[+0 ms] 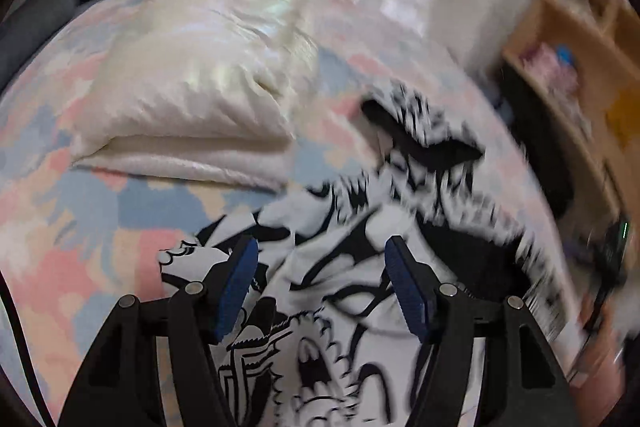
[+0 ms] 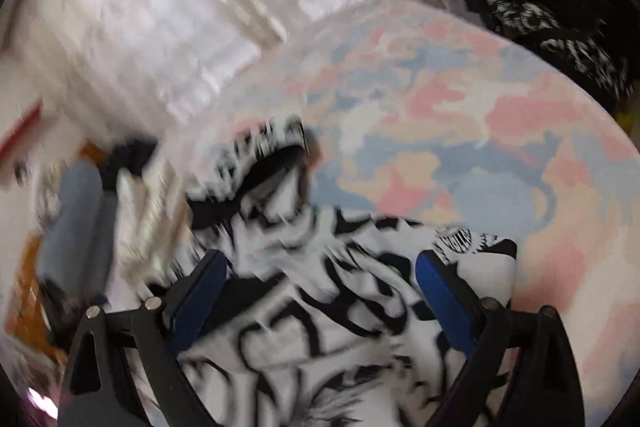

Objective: Fold large clothes

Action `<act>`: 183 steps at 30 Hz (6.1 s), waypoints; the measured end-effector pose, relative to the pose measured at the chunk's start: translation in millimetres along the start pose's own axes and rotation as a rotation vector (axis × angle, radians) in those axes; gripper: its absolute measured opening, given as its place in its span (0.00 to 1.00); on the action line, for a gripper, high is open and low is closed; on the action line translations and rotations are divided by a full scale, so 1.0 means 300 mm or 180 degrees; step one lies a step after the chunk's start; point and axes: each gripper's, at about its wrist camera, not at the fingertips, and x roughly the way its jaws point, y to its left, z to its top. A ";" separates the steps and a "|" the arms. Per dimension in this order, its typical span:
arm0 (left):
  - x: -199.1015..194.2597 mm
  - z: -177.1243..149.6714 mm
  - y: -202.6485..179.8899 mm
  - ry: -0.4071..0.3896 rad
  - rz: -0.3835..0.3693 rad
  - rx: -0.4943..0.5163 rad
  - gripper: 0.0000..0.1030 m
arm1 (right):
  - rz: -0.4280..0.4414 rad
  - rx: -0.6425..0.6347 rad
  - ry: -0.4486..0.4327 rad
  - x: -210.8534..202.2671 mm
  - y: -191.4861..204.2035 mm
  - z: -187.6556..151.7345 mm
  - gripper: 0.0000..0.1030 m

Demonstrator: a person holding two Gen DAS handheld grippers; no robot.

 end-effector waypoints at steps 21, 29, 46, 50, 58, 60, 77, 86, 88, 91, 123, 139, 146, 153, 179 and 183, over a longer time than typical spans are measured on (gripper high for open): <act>0.308 0.029 -0.150 0.0241 0.0477 0.0899 0.06 | -0.0667 -0.1195 0.0624 0.289 0.018 -0.090 0.08; 0.322 0.073 -0.004 -0.0049 0.0375 -0.0130 0.07 | -0.0511 -0.0451 -0.0178 0.202 0.007 -0.003 0.07; 0.268 0.033 0.013 -0.0394 0.0455 -0.0240 0.24 | -0.0615 0.0164 -0.0425 0.258 -0.048 -0.032 0.23; 0.247 0.047 -0.126 -0.0308 0.0101 0.0193 0.24 | -0.0476 -0.0322 -0.0492 0.193 0.095 -0.053 0.23; 0.464 0.012 -0.430 0.0366 -0.0514 0.0713 0.24 | -0.0007 -0.0913 0.0596 0.460 0.367 -0.152 0.23; 0.542 0.003 -0.472 0.0476 -0.0395 0.0780 0.24 | -0.0164 -0.0978 0.0681 0.529 0.387 -0.183 0.23; 0.523 0.050 -0.369 0.0001 0.0449 0.0518 0.30 | -0.0274 -0.0869 0.0197 0.510 0.359 -0.106 0.22; 0.365 -0.032 -0.005 0.0043 0.0834 0.0103 0.26 | -0.1058 -0.0646 0.0097 0.336 -0.068 -0.096 0.07; 0.352 -0.030 0.077 0.0108 0.0688 -0.0232 0.13 | -0.1185 -0.0365 0.0033 0.280 -0.147 -0.074 0.13; 0.304 -0.035 0.094 0.0115 0.0699 -0.0362 0.13 | -0.1312 -0.0073 -0.0044 0.179 -0.218 -0.054 0.13; -0.200 -0.532 0.108 -0.0606 0.0968 -0.0851 0.24 | -0.0870 0.0092 -0.0002 -0.134 -0.158 -0.469 0.09; -0.452 -0.533 -0.019 -0.0730 0.1305 -0.0457 0.42 | -0.0428 -0.0020 0.0000 -0.232 0.042 -0.564 0.09; -0.413 -0.422 -0.101 -0.0689 0.1265 -0.0272 0.49 | -0.0316 -0.0171 0.0075 -0.188 0.132 -0.500 0.09; -0.337 -0.278 -0.167 -0.0660 0.1229 -0.0098 0.56 | -0.0272 -0.0290 0.0133 -0.123 0.204 -0.406 0.22; 0.589 0.729 -0.407 0.0152 0.0874 0.0716 0.63 | -0.0323 -0.0325 0.0440 0.498 0.323 0.483 0.60; 0.770 0.777 -0.394 0.0236 0.0869 0.0644 0.63 | -0.0534 -0.0262 0.0556 0.703 0.261 0.558 0.60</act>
